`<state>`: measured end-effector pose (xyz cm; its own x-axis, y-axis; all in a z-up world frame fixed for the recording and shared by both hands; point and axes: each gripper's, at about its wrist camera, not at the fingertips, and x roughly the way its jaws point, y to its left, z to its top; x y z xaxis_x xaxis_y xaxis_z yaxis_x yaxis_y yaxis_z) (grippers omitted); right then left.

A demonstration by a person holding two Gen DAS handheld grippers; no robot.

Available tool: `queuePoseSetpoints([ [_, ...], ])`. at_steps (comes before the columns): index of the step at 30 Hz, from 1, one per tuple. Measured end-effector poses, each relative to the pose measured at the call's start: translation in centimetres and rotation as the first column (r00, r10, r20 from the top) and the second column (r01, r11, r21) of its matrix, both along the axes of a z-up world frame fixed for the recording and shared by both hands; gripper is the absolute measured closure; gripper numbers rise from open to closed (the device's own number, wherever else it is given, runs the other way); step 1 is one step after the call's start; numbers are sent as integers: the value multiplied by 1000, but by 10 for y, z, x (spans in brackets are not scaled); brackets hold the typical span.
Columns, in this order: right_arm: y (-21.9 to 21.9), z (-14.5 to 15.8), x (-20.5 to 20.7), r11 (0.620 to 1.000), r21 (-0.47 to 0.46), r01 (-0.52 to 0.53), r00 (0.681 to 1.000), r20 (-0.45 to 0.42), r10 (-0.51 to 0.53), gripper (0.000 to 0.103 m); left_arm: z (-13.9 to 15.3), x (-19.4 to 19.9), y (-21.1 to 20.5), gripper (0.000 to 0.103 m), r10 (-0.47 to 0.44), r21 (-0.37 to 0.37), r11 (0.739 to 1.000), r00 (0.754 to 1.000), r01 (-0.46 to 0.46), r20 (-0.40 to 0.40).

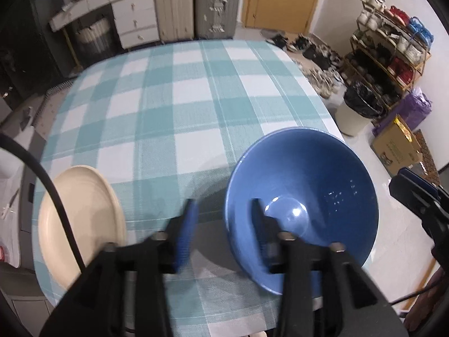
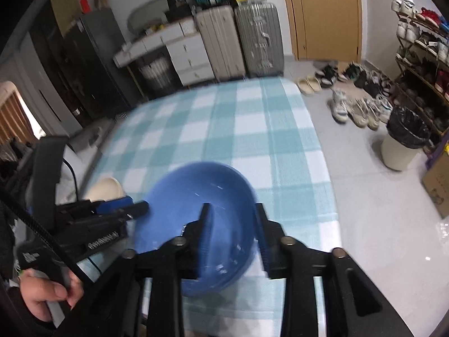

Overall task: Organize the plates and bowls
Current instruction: 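Open both grippers to release the bowl's rim, then raise both open grippers away from the three nested blue bowls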

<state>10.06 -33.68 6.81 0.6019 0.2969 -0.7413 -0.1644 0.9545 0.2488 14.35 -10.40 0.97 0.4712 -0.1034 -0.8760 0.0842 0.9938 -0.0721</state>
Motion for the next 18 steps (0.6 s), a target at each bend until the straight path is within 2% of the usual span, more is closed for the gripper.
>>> queuePoseSetpoints([
  [1,-2,-3,-4,999,31,8,1000,14,-9,54,2,-4,0,56,4,8,1000,1000,-4,17],
  [5,-9,-20,-17,987,148,56,998,31,-61,54,6,-15,-4,56,-31,10,999,999,31,29],
  [7,-11,-26,-24,978,203,37,998,47,-47,52,10,-23,-4,56,-24,46,999,998,21,63],
  [9,-9,-30,-33,977,213,3,996,89,-23,51,14,-32,-2,53,-22,58,998,995,16,101],
  [12,-10,-33,-47,971,237,3,988,147,-39,38,15,-44,8,51,1,28,1000,991,-4,130],
  [15,-8,-30,-62,968,252,-8,977,209,-46,34,16,-52,15,50,23,11,1000,989,-25,148],
  [18,3,-23,-80,978,210,-1,954,294,-63,11,20,-61,22,50,35,11,999,981,-38,189],
])
